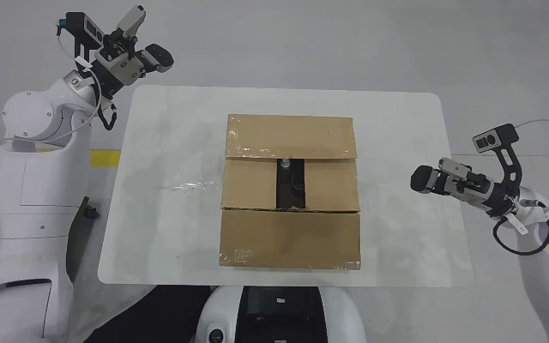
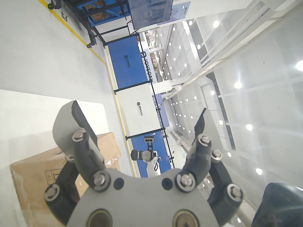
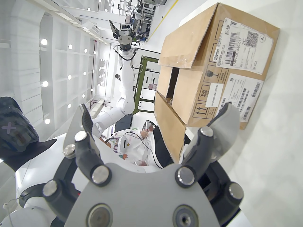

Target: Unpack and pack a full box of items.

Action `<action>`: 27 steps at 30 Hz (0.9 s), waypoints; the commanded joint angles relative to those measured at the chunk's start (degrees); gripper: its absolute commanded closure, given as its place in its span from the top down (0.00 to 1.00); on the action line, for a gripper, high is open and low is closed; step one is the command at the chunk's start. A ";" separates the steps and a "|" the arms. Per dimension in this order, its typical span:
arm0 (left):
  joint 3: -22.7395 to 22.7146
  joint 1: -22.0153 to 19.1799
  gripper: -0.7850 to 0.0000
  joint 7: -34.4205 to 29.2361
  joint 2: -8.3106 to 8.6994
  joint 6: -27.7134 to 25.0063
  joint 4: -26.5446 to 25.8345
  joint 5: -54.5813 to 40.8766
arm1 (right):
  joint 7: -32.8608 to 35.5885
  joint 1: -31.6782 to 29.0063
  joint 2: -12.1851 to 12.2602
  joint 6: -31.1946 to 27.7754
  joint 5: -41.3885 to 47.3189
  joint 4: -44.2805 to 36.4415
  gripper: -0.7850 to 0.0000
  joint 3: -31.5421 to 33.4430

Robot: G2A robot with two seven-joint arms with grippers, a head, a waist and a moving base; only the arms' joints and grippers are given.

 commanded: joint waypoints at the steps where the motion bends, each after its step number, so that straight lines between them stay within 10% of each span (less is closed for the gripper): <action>1: 0.00 0.00 1.00 0.00 0.00 0.00 0.00 0.00 | 0.00 0.00 0.00 0.00 0.00 0.00 1.00 0.00; 14: 0.68 2.73 1.00 -0.83 -0.15 0.77 -3.93 -1.31 | 0.00 0.00 0.00 0.00 0.00 0.00 1.00 0.00; 27: 0.52 9.20 1.00 -18.70 0.47 1.83 -11.31 -7.27 | 0.00 0.00 0.00 0.00 0.00 0.00 1.00 0.00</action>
